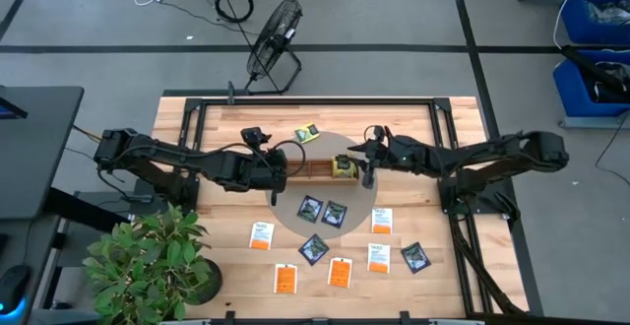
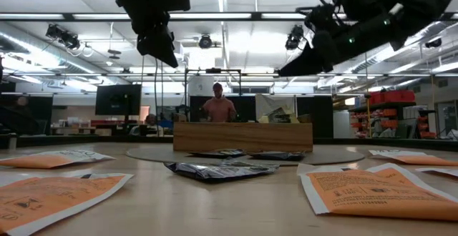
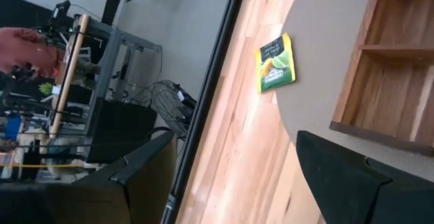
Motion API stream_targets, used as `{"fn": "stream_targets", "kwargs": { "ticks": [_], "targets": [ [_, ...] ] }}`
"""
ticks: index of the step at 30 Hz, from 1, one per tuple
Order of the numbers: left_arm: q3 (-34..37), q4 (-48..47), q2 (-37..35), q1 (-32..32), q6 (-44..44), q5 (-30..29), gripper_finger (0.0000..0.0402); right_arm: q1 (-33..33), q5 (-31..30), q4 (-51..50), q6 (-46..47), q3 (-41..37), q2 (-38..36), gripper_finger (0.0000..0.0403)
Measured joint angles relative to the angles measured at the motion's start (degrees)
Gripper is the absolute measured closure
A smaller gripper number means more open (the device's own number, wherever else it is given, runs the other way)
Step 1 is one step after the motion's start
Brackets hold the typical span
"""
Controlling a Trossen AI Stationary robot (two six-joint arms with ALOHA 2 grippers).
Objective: Pick & Place Tea
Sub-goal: Put the yellow tea bag into the right section of the wooden organizer
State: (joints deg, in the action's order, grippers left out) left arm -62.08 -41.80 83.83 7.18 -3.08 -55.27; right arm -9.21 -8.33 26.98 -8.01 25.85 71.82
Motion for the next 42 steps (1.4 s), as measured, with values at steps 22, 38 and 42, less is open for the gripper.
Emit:
{"fn": "stream_targets", "kwargs": {
  "ticks": [22, 38, 42],
  "targets": [
    [0.0, 0.0, 0.0, -2.9, -5.3, 10.2, 0.0097, 3.8, 0.2, -35.5, 3.4, 13.6, -3.7, 0.0261],
    [0.0, 0.8, 0.0, -3.0, -3.7, 10.1, 0.0097, -1.3, -0.1, -30.7, 1.4, 19.0, -2.1, 0.0261],
    [0.0, 0.8, 0.0, -3.2, -3.8, 10.1, 0.0097, -4.0, 2.5, -34.9, 0.2, 26.0, 3.4, 0.0261]
  ]
}}
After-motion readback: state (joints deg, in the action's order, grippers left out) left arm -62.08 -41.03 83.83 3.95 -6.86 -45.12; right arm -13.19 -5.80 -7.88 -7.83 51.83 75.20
